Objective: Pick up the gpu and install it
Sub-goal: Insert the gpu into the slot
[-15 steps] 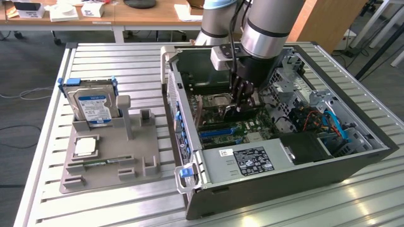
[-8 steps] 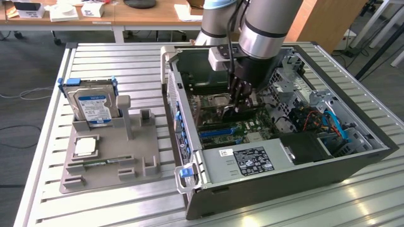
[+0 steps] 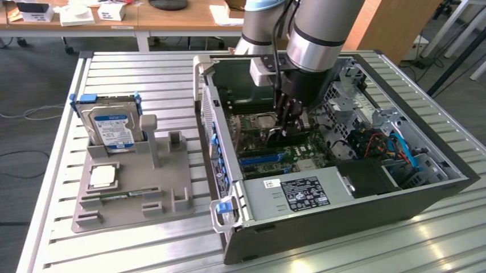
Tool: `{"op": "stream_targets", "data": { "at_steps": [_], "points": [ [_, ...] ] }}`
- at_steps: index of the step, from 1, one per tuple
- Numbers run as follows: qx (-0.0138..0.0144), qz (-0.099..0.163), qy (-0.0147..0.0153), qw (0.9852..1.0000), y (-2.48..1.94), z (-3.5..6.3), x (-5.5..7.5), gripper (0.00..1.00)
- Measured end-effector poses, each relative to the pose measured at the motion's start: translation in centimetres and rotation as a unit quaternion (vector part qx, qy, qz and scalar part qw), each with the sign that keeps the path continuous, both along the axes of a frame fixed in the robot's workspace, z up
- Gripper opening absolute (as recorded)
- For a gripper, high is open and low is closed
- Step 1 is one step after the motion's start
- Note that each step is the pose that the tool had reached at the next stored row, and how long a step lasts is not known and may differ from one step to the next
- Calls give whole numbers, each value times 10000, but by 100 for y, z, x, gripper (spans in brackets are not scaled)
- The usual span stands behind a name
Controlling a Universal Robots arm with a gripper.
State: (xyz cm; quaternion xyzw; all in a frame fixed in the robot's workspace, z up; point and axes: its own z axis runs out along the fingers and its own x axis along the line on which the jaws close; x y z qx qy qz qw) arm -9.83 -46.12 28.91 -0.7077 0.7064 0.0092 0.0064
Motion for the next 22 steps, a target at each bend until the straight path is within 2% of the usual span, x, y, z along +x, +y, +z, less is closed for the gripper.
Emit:
{"op": "stream_targets", "data": {
  "at_steps": [12,22],
  "points": [
    [0,0,-1,10000,-2,-5,-42,27],
    [0,0,-2,10000,-1,-77,-56,27]
  ]
}}
